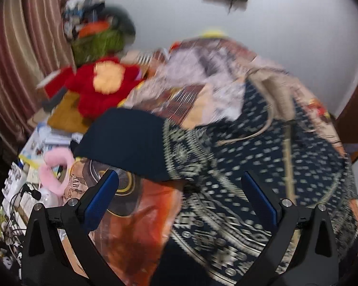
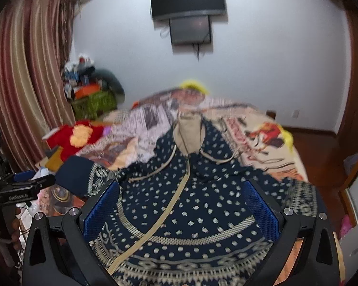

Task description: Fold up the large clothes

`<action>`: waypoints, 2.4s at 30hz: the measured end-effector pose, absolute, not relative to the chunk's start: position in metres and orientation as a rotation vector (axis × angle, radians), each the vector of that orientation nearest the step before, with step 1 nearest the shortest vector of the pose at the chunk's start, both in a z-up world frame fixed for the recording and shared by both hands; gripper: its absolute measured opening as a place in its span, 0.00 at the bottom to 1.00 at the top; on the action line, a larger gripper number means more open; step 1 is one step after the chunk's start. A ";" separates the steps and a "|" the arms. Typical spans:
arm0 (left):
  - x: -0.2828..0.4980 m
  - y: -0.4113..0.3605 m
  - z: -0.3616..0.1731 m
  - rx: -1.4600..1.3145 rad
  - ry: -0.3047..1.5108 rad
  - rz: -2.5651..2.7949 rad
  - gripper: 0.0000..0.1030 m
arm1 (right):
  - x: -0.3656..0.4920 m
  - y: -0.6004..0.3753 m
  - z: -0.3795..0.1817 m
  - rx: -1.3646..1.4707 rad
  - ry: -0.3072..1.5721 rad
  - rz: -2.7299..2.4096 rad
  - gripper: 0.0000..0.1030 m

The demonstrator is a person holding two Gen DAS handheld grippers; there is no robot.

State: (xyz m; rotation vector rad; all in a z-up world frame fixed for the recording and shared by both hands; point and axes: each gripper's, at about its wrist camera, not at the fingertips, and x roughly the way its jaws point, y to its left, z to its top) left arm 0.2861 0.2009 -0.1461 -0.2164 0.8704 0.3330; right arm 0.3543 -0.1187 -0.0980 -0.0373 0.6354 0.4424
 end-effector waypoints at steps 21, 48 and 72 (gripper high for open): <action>0.311 0.354 -0.242 -0.765 0.960 0.424 0.86 | 0.464 -0.021 -0.186 -0.400 0.803 0.560 0.99; 0.353 0.270 -0.103 -0.326 0.723 0.402 0.04 | 0.458 -0.084 -0.161 -0.294 0.827 0.527 0.95; 0.412 0.016 -0.212 -0.064 1.072 -0.140 0.05 | 0.439 -0.179 -0.154 -0.227 0.879 0.460 0.95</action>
